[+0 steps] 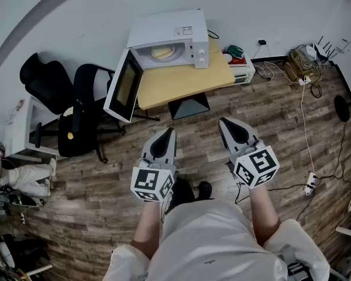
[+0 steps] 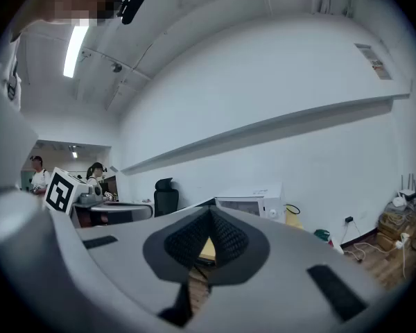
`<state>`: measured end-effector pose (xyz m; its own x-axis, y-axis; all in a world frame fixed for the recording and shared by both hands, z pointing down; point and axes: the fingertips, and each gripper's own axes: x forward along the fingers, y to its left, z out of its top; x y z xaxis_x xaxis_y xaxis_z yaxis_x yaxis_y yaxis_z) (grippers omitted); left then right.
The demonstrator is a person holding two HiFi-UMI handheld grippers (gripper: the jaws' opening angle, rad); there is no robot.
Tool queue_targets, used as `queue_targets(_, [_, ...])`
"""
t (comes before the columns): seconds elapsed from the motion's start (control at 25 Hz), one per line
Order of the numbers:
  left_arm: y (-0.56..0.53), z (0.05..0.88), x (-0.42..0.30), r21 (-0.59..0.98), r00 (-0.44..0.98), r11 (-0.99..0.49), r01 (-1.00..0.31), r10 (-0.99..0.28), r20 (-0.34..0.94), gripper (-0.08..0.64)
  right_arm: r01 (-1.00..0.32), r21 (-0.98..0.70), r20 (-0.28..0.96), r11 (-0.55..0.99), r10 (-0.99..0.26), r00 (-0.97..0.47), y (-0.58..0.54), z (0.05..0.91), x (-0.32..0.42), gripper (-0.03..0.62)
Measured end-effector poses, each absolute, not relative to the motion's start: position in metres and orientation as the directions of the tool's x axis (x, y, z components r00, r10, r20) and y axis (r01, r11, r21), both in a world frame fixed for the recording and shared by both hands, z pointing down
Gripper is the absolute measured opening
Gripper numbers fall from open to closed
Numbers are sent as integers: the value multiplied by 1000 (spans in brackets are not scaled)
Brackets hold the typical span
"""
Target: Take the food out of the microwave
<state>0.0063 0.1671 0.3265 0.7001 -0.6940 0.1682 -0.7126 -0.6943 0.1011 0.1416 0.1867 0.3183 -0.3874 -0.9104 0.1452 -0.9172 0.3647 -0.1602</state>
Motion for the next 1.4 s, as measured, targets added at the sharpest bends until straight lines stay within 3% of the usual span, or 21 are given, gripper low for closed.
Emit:
queue_targets(1.08, [184,335,-16,99,689,-685,-722,-700,184,9,-910,-170,161,379,-900,-405,196,329,114,-2])
queue_targets(1.4, [156,333,-36,95,696,-692,-716,-697,175,12,-902,-143,162,408,-889,-428,170,322,85,34])
